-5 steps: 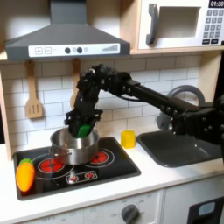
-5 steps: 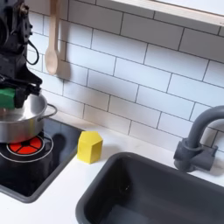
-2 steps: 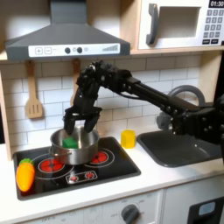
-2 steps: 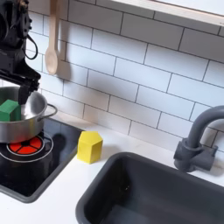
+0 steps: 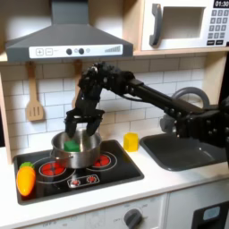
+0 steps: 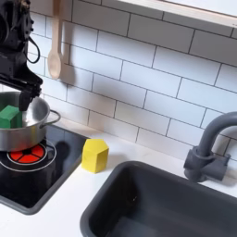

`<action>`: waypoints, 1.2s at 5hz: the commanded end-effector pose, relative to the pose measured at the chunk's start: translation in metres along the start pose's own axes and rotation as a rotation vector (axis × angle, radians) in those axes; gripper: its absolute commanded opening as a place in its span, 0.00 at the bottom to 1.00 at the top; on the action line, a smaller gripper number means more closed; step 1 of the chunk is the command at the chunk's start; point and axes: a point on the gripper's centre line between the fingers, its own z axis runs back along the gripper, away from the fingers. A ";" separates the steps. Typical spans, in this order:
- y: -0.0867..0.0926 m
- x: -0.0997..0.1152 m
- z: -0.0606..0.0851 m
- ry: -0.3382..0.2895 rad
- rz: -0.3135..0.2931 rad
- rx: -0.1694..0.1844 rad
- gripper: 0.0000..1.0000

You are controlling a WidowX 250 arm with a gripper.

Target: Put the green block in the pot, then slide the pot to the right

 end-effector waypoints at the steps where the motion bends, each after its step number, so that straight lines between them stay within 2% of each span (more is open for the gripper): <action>1: -0.004 -0.008 -0.008 0.044 -0.017 -0.020 1.00; 3: -0.008 -0.013 -0.013 0.073 -0.041 -0.026 1.00; 6: -0.015 -0.029 -0.022 0.124 -0.065 -0.053 1.00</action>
